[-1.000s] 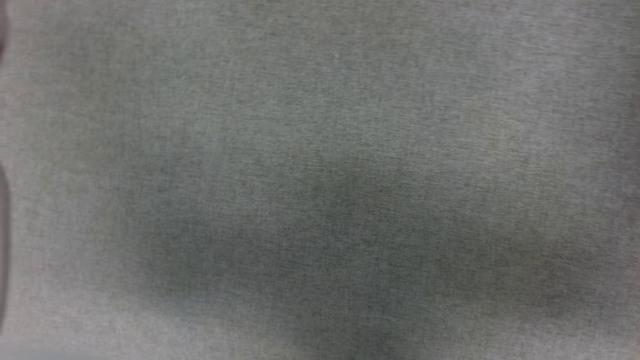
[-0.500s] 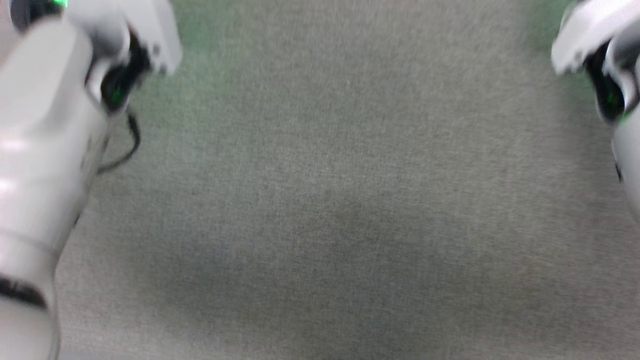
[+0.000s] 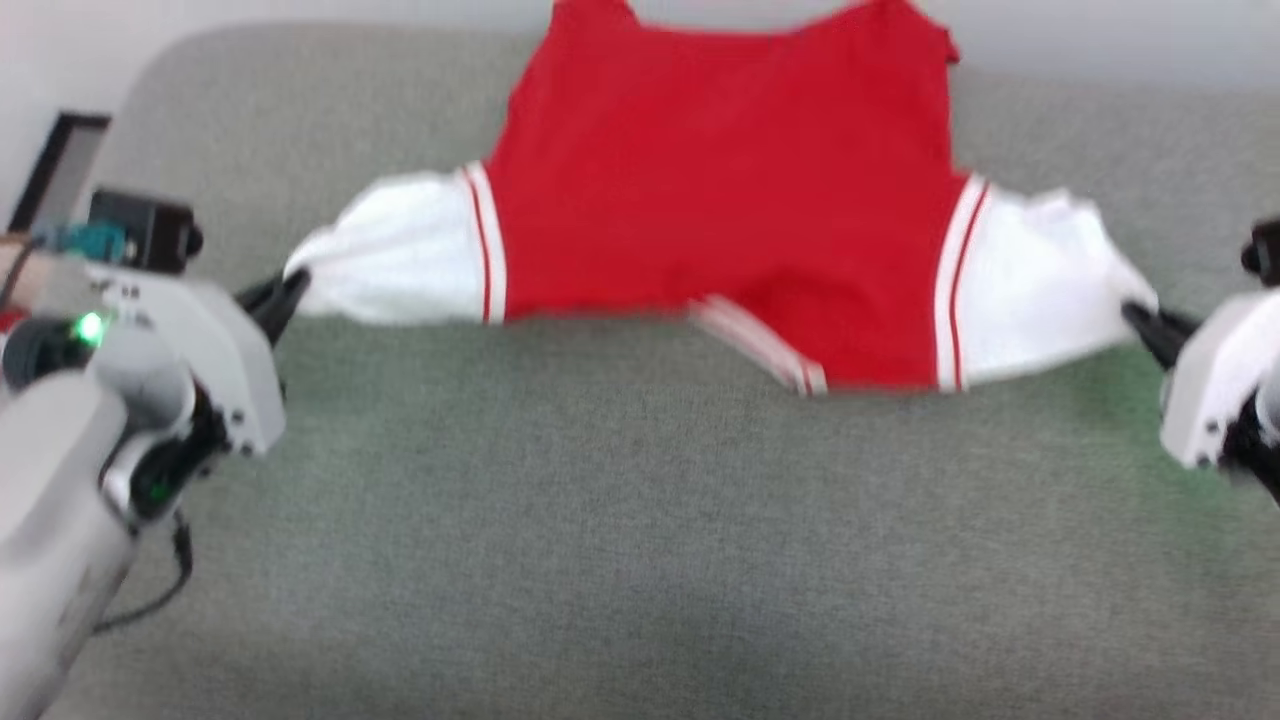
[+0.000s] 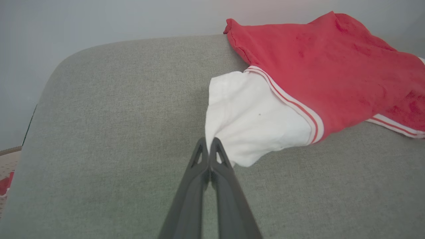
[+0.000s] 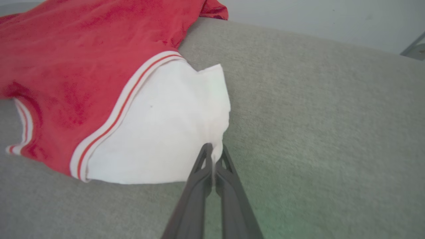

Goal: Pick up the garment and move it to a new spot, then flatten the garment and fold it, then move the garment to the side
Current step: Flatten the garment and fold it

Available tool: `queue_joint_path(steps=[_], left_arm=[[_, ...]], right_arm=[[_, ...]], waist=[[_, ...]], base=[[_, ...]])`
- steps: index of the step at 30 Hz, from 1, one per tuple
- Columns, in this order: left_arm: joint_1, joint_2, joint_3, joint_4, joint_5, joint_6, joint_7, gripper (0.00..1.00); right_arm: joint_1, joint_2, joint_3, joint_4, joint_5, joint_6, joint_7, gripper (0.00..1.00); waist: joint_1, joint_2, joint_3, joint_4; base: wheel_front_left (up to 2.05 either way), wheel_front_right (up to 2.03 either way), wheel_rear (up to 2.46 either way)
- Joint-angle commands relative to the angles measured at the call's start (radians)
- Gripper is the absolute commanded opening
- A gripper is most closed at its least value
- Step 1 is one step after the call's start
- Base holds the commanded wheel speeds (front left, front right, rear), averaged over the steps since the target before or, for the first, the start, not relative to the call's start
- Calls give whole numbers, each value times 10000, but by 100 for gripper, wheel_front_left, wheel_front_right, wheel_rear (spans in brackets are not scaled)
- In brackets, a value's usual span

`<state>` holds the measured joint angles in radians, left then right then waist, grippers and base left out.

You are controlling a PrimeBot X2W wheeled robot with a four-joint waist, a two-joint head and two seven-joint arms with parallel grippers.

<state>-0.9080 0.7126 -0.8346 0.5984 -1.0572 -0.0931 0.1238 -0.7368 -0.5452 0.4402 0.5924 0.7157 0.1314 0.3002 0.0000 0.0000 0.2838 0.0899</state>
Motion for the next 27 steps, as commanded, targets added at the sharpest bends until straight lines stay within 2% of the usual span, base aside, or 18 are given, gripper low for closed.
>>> queue_joint_path(steps=[1, 7, 16, 22, 27], left_arm=[[431, 277, 56, -302, -139, 163, 31, 0], [2362, 1569, 62, -2687, -616, 1157, 259, 0], [5096, 3224, 15, -6083, -1513, 2892, 213, 0], [6472, 3907, 38, -7370, -2107, 3843, -113, 0], [6945, 3876, 18, -7852, -2248, 4106, -440, 0]], right_arm=[[411, -148, -71, -262, 236, -15, 233, 0], [2321, -893, -371, -1685, 740, -15, 1918, 0], [5182, -1233, -1542, -3375, 988, -15, 3877, 0], [6745, -1236, -2540, -4390, 877, -15, 5002, 0], [7323, -760, -3304, -4978, 174, -15, 5206, 0]], waist=[[0, 0, -978, -260], [0, 0, -1389, -367], [0, 0, -1519, -545], [0, 0, -1444, -558], [0, 0, -1338, -487]], base=[[0, 0, 0], [0, 0, 0], [0, 0, 0], [0, 0, 0], [0, 0, 0]])
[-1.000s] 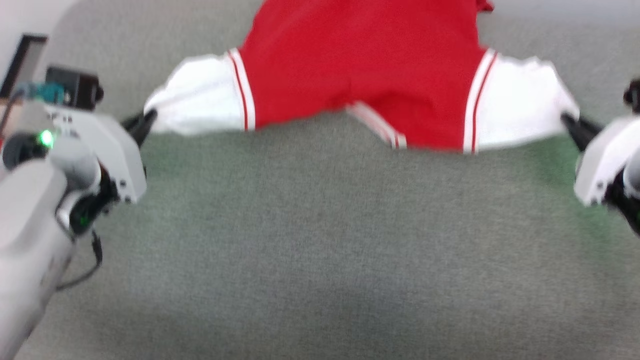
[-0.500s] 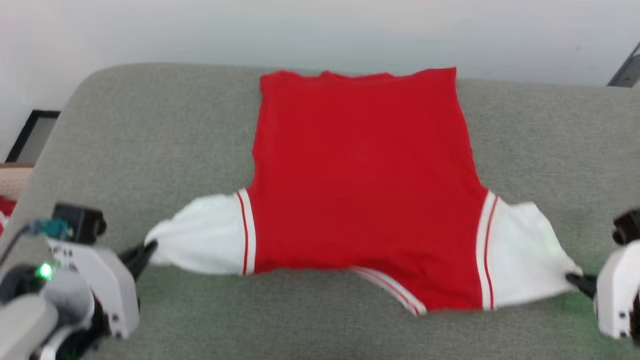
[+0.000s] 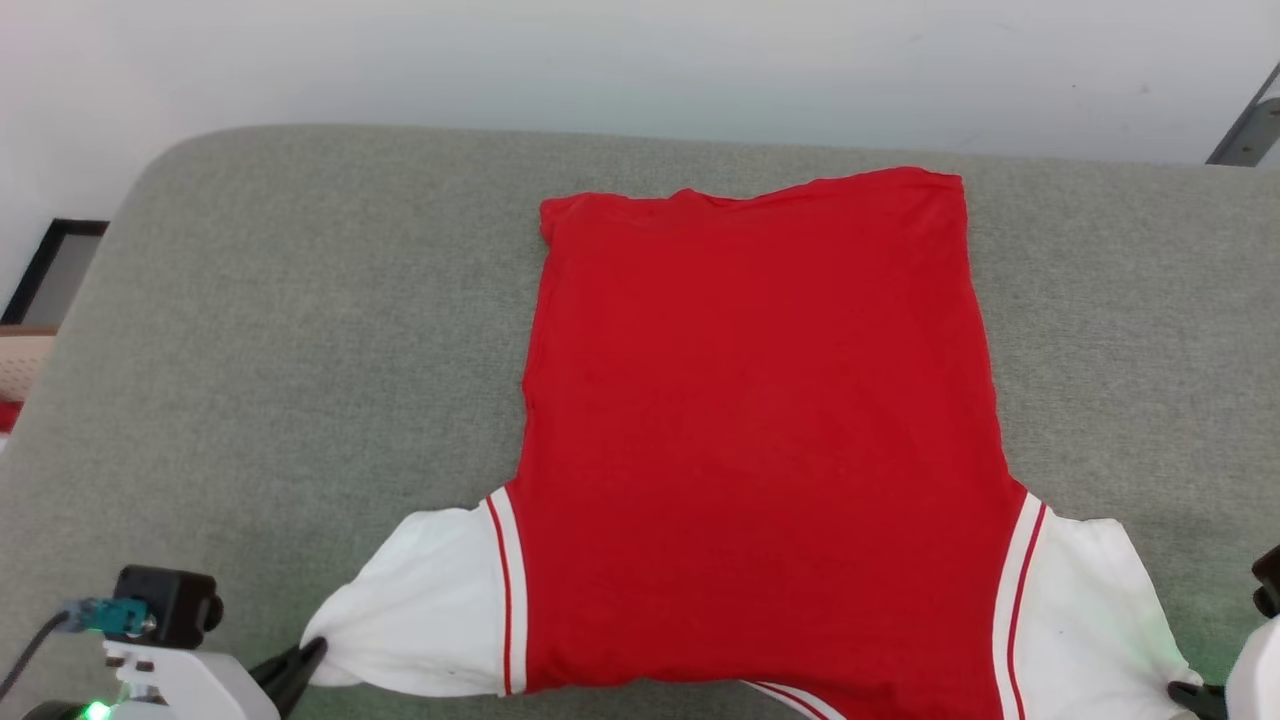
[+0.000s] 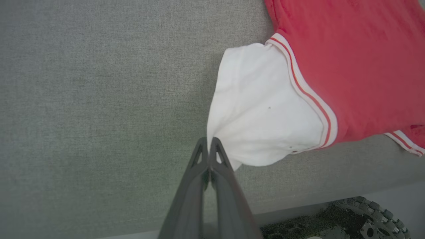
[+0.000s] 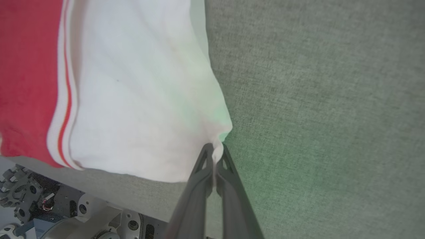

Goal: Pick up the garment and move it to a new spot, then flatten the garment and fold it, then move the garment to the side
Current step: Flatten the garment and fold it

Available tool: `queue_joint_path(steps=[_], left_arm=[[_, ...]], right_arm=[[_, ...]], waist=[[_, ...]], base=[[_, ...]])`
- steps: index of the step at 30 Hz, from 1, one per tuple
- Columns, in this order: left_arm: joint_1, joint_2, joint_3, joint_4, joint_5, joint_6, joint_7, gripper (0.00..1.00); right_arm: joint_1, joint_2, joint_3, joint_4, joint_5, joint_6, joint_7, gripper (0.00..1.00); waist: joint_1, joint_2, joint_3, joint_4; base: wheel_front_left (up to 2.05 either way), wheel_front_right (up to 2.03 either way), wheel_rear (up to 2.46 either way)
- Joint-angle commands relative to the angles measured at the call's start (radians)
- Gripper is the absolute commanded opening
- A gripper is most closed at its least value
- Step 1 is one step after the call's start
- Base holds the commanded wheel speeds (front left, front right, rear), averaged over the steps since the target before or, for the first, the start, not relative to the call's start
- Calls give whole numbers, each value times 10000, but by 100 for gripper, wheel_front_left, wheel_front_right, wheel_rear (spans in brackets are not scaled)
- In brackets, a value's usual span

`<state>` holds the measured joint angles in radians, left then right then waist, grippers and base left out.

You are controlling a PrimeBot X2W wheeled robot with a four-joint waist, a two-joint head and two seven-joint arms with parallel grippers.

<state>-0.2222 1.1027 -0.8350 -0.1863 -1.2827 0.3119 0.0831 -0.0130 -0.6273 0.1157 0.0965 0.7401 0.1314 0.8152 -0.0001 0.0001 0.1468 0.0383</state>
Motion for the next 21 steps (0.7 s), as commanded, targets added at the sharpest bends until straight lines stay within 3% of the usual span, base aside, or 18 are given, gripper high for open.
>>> queue_joint_path(steps=[1, 4, 5, 6, 7, 10, 14, 21], left_arm=[[118, -75, -15, 6, 56, 71, -65, 0], [80, -220, -76, 79, 154, 74, -122, 0], [41, -262, -79, 108, 174, 70, -145, 0], [9, -345, -57, 144, 133, 66, -176, 0], [-36, -398, -70, 177, 186, 49, -197, 0], [-146, -577, -103, 251, 270, -15, -251, 0], [-196, -729, -80, 322, 358, -36, -376, 0], [-344, -888, 12, 253, 488, -101, -647, 0]], right_arm=[[152, 198, -146, -64, -213, -15, 92, 0], [183, 538, -288, -19, -773, -15, 170, 0], [85, 668, -347, 28, -1006, -15, 118, 10], [-18, 789, -364, 101, -1235, -15, 65, 47], [-80, 862, -302, 178, -1415, -15, 147, 100], [-242, 1249, -383, 394, -1678, -15, 369, 100], [-376, 1285, -594, 103, -1667, -15, 917, 100], [-1205, 1457, -1627, -1923, -1567, -15, 1468, 100]], waist=[[1, -1, 48, 55], [1, -1, 90, 107], [1, -1, 102, 113], [1, -1, 113, 124], [1, -1, 118, 139], [1, -1, 137, 168], [1, -1, 189, 215], [1, -1, 477, 382]], base=[[0, 0, 0], [0, 0, 0], [0, 0, 0], [0, 0, 0], [0, 0, 0], [0, 0, 0], [0, 0, 0], [0, 0, 0]])
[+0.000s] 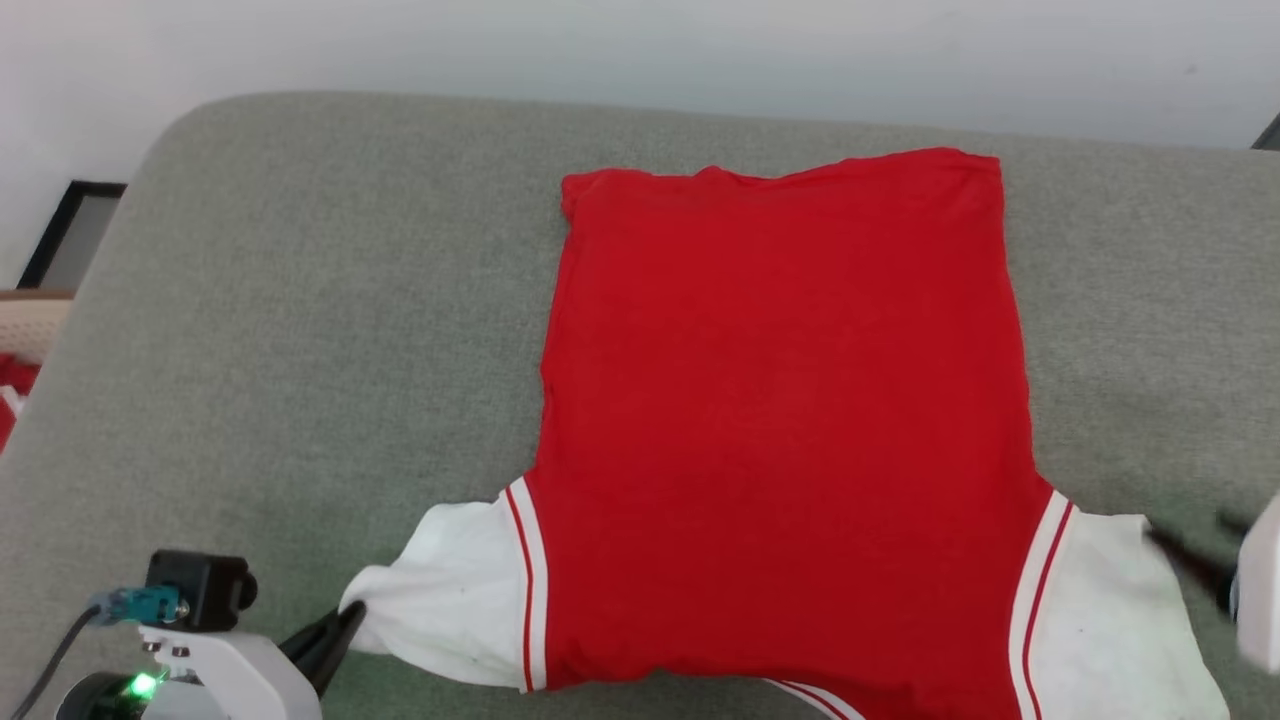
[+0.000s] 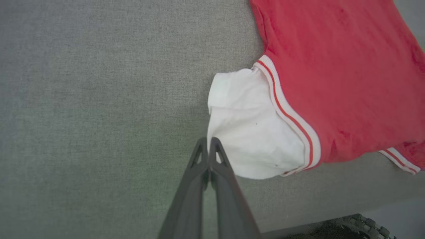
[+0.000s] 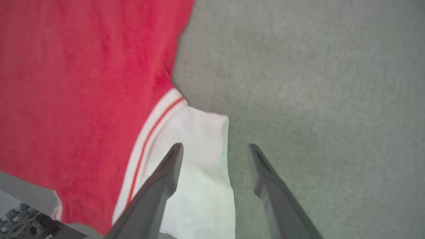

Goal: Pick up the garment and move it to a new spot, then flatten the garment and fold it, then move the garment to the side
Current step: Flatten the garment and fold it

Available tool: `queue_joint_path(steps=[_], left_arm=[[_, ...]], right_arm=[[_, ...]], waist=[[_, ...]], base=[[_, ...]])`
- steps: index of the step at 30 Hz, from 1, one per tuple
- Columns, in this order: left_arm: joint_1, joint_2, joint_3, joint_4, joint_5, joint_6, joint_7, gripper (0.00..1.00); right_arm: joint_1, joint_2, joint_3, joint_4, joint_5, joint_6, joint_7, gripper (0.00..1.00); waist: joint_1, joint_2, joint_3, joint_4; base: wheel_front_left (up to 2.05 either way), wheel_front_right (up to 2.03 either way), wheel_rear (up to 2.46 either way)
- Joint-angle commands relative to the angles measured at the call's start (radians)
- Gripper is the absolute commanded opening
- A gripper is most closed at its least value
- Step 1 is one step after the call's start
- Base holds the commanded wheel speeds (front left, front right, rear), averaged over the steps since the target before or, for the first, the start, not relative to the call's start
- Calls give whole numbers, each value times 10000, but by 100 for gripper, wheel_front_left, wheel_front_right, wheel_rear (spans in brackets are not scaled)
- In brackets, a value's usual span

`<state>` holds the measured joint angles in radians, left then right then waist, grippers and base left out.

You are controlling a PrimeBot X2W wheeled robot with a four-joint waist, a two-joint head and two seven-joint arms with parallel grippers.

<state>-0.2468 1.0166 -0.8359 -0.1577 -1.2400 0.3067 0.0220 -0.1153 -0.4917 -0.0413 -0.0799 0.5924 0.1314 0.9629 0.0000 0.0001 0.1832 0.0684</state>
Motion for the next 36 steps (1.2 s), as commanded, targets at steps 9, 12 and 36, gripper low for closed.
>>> queue_joint_path(steps=[9, 12, 36], left_arm=[[-1059, -694, -27, -100, 959, -355, -384, 0], [-1440, -1050, -122, 49, 1221, -562, -439, 0], [-3115, -3516, -955, 2129, 1770, -2443, -587, 0]], right_arm=[[-3804, 614, 197, 714, -2036, -15, -2834, 100], [-5109, 751, 500, 2307, -2507, -15, -3945, 100], [-10111, 146, -912, 11610, -5105, -15, -4172, 100]], waist=[[0, -1, 1089, 828], [0, -1, 1441, 1199], [0, -1, 3136, 3407]], base=[[0, 0, 0], [0, 0, 0], [0, 0, 0]])
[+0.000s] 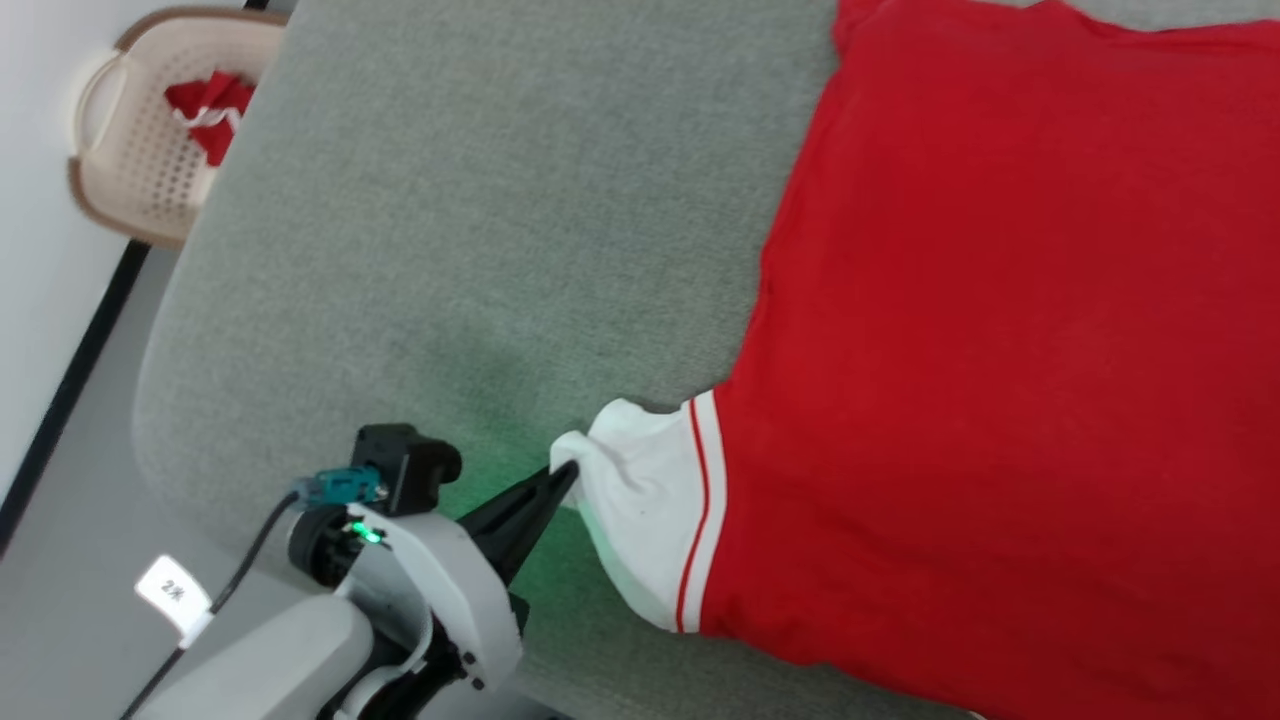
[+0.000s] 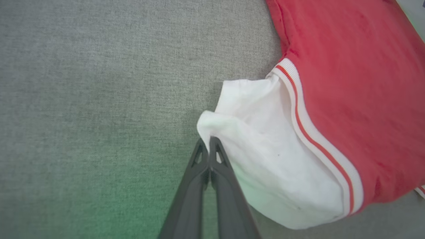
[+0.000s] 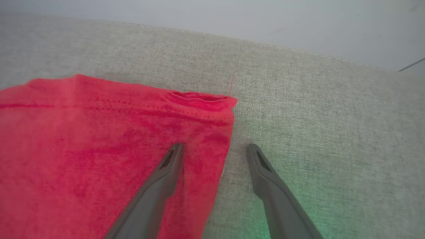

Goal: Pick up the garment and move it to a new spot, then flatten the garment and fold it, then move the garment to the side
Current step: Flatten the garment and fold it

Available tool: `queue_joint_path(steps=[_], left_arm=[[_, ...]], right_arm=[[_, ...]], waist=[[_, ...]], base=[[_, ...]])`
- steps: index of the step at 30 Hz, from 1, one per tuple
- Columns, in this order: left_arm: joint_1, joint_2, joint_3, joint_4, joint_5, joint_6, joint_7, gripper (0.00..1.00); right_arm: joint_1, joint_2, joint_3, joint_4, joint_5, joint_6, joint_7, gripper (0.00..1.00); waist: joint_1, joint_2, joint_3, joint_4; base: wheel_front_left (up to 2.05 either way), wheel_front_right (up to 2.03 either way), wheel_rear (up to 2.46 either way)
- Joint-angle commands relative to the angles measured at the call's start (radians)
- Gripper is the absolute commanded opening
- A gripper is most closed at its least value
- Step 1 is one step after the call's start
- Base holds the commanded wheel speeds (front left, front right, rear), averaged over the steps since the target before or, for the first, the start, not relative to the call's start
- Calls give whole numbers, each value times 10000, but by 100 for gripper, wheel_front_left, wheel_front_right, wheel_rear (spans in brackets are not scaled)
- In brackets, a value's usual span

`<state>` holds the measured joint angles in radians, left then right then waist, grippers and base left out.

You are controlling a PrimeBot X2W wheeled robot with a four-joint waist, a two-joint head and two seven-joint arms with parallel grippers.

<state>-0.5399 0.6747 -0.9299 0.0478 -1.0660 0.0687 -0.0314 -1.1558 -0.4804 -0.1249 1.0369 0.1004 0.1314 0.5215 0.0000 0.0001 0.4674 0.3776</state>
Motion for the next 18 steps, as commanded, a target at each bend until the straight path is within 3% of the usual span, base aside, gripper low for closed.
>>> queue_joint_path(steps=[1, 2, 3, 4, 11, 18], left_arm=[[-190, -143, -34, 148, 29, -102, -59, 0], [-193, -212, -33, 214, -16, -169, -79, 0], [-209, -241, -39, 272, -16, -175, -98, 0], [-221, -257, -45, 330, -6, -211, -120, 0], [-199, -244, 25, 624, -94, -305, -234, 0], [67, 104, 224, 844, -203, -127, -401, 0]], right_arm=[[278, 34, -217, 664, -263, -15, 372, 100], [331, 58, -349, 945, -360, -15, 609, 100], [379, 132, -430, 1215, -428, -15, 895, 40], [441, 196, -501, 1515, -496, -15, 1190, 0], [287, 224, -766, 2021, -1144, -15, 1711, 0], [-128, 855, -165, 1630, -1210, -3, 1610, 0]], waist=[[0, -1, 326, 347], [0, -1, 343, 373], [0, -1, 350, 385], [0, -1, 365, 391], [0, -1, 294, 255], [0, -1, -179, -412]], base=[[0, 0, 0], [0, 0, 0], [0, 0, 0], [0, 0, 0], [0, 0, 0], [0, 0, 0]])
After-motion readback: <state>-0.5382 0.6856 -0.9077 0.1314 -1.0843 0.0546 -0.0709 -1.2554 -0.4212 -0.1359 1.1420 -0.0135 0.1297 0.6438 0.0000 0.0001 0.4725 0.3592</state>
